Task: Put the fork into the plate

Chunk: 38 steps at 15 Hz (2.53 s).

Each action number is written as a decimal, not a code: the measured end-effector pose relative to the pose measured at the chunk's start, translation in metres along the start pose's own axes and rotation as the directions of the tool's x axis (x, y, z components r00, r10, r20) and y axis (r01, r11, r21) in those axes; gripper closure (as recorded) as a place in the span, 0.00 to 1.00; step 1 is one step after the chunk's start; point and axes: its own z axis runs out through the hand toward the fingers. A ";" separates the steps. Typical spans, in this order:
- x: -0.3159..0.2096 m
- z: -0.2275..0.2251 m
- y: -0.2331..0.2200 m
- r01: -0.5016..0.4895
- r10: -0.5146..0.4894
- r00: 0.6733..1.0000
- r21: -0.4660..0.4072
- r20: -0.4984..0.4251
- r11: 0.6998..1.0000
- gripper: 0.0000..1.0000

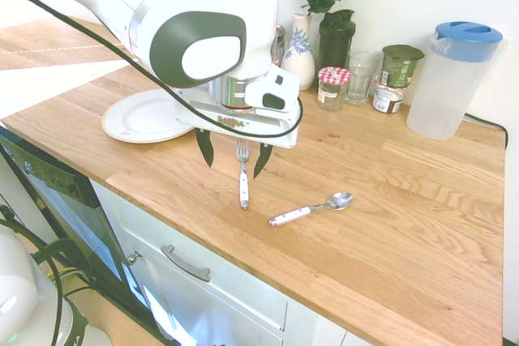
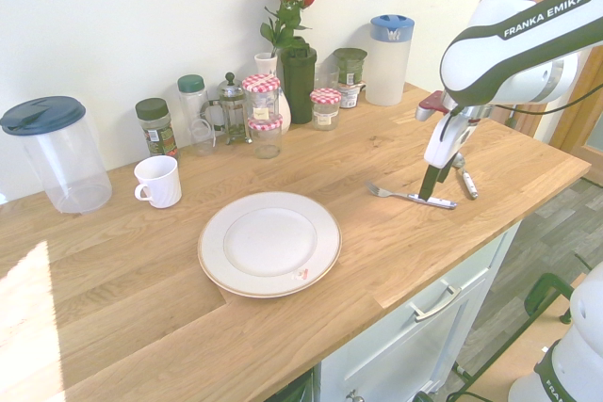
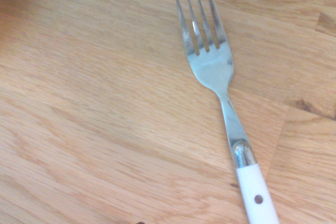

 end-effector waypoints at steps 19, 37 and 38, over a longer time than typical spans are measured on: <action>0.015 0.032 0.010 0.096 -0.097 0.995 -0.043 -0.006 0.994 1.00; 0.015 0.040 0.011 0.146 -0.145 0.989 -0.090 0.020 0.985 1.00; 0.015 0.040 0.011 0.145 -0.144 0.989 -0.091 0.020 0.985 1.00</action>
